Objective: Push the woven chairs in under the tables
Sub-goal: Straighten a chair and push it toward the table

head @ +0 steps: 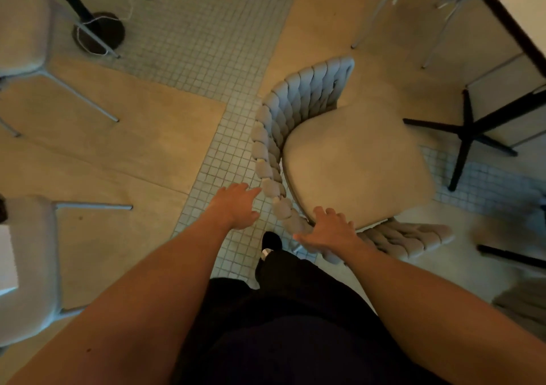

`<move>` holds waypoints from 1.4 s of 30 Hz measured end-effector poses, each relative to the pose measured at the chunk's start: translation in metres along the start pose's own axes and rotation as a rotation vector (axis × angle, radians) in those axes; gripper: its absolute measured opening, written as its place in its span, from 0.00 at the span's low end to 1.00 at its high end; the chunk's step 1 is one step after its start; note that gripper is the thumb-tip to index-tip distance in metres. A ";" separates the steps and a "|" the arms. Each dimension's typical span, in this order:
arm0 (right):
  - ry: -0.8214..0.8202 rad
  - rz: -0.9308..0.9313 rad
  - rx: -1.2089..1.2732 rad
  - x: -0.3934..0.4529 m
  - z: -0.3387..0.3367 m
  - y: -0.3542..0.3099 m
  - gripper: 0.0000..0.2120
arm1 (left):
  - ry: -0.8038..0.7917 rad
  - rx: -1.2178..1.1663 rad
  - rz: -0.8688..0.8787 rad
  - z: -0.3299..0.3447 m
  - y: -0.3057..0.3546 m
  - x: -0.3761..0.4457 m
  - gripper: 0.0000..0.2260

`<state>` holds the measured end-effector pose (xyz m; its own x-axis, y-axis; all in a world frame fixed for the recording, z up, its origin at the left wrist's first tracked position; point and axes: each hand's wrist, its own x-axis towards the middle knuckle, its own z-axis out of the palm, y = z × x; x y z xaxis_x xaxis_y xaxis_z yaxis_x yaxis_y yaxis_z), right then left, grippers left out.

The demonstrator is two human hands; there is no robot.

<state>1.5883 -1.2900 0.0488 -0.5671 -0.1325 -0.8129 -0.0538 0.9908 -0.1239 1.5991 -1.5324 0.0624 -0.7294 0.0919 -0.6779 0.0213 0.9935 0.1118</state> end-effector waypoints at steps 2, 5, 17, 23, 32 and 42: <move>-0.007 0.021 0.034 0.002 -0.002 -0.006 0.49 | 0.004 0.028 0.035 -0.008 -0.008 0.010 0.33; -0.018 0.040 0.072 0.003 -0.003 -0.017 0.50 | -0.002 0.079 0.086 -0.020 -0.019 0.022 0.34; 0.023 0.271 0.273 0.004 -0.005 -0.063 0.52 | 0.020 0.290 0.441 -0.071 -0.050 0.077 0.40; 0.069 0.408 0.427 0.009 -0.002 -0.088 0.53 | -0.033 0.469 0.602 -0.097 -0.062 0.109 0.43; 0.120 0.528 0.561 0.010 0.010 -0.103 0.47 | -0.071 0.754 0.753 -0.115 -0.041 0.156 0.46; 0.062 0.475 0.419 0.037 0.024 -0.094 0.41 | -0.118 0.945 0.756 -0.108 -0.015 0.183 0.13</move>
<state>1.5916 -1.3887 0.0166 -0.4973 0.3335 -0.8009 0.5345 0.8449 0.0199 1.3913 -1.5378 0.0155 -0.2519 0.6258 -0.7382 0.9401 0.3392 -0.0332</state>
